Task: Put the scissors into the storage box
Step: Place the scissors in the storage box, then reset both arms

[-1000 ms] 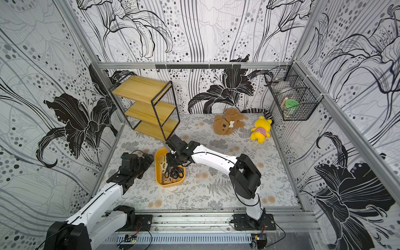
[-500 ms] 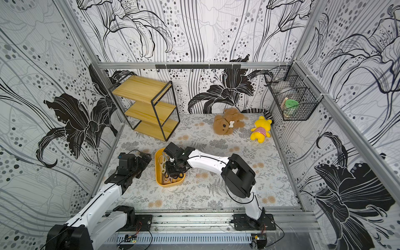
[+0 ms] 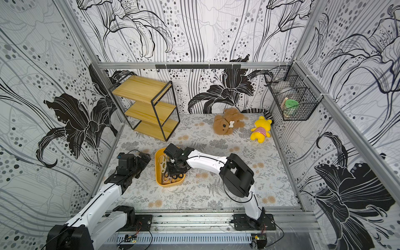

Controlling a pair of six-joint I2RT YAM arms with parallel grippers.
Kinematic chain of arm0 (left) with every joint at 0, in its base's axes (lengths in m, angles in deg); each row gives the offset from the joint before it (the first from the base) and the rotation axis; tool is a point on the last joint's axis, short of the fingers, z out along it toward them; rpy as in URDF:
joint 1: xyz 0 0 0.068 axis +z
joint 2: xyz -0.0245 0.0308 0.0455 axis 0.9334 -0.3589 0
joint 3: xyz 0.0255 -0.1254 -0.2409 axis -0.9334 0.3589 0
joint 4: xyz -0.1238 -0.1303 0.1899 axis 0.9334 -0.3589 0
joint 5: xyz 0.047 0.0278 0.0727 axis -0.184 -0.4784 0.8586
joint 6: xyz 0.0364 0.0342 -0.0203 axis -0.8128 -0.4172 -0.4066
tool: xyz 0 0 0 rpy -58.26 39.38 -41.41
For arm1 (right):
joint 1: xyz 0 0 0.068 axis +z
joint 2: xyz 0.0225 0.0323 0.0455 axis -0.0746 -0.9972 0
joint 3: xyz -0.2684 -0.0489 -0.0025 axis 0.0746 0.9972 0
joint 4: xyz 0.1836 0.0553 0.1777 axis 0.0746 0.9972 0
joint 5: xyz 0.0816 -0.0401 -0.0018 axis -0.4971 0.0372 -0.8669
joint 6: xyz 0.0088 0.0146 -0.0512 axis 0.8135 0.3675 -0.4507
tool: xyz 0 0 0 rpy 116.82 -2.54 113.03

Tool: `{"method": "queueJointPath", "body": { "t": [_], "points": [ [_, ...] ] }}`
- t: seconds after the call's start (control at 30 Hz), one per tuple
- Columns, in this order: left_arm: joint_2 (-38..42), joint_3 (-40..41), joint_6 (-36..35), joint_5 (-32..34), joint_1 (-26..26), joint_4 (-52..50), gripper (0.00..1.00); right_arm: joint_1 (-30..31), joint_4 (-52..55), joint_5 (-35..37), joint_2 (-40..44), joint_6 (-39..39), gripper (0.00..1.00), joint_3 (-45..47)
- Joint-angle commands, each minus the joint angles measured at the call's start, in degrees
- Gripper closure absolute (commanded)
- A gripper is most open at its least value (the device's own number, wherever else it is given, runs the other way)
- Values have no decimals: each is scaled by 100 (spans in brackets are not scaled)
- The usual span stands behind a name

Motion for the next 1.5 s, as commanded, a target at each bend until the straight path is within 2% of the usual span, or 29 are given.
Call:
{"method": "queueJointPath", "body": {
  "t": [0.0,0.1,0.27,0.4,0.5,0.63,0.77,0.9,1.0,1.13,1.33,1.37,1.43,1.47],
  "points": [
    [15,-245,-366,327,80,-24,3,-14,300,741,303,-392,63,-176],
    [-111,-419,-696,721,126,54,3,-138,604,1558,528,-785,62,-245],
    [-407,-739,-1494,1241,153,531,3,-894,407,2212,1204,-1304,62,428],
    [-606,-662,-2275,1654,163,1316,3,-1841,-381,2763,2008,-2010,60,1609],
    [-681,-300,-2875,1873,162,2344,3,-2752,-930,2823,2418,-2538,60,2337],
    [-865,146,-3543,1929,162,3650,3,-3882,-1765,2692,2527,-3111,60,3137],
    [-1157,397,-3870,1820,160,4635,3,-4534,-2856,2745,2612,-3611,60,3847],
    [-1544,654,-4194,1446,156,5611,3,-5059,-4056,2659,2698,-3970,61,4558],
    [-1945,828,-4492,1278,153,6421,2,-5326,-5480,2183,2881,-4135,62,5351],
    [-2401,881,-4602,1282,145,6947,2,-5338,-7864,2014,3150,-4531,62,6576],
    [-2909,1157,-4777,1312,-83,7874,2,-5409,-8649,1581,3243,-4534,63,7098],
    [-3068,1304,-4843,1458,-133,8350,2,-5499,-8771,1388,3274,-4507,63,7194],
    [-2990,1276,-4779,1539,-162,8069,2,-5699,-9238,927,3230,-4474,63,7431],
    [-3028,1290,-4806,1529,-163,8234,2,-5769,-9529,693,3133,-4493,62,7552]
  ]
}}
